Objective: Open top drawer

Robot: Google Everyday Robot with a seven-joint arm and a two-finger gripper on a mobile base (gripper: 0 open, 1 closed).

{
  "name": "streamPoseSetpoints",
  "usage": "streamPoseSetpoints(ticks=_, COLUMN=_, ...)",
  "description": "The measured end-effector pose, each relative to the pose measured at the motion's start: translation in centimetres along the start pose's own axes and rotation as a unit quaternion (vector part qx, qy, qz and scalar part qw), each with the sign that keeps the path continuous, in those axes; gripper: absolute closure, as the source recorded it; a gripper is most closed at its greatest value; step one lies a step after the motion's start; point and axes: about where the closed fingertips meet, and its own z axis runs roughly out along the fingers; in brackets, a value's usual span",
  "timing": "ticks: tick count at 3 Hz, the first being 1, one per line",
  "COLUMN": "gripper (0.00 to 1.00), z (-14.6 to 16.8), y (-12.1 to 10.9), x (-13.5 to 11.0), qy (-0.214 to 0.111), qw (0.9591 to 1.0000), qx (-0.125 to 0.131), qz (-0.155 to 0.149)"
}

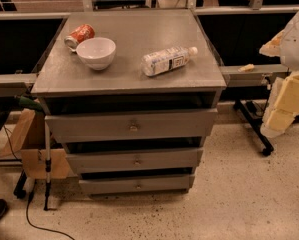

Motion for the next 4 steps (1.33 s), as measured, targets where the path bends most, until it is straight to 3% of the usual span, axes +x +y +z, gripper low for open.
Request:
streamPoseSetpoints(ticks=2, gripper=0.00, z=0.6, y=0.4, x=-0.9, qy=-0.019, qw=0.9997, qx=-0.011, qz=-0.011)
streamPoseSetpoints(ticks=3, gripper=0.00, z=2.8, y=1.1, x=-2.6, qy=-0.059, qw=0.9978, qx=-0.018, qz=-0.023)
streamPoseSetpoints(ticks=4, gripper=0.00, z=7.6, y=1.0, x=-4.8, qy=-0.111, qw=0.9934, qx=-0.023, qz=-0.015)
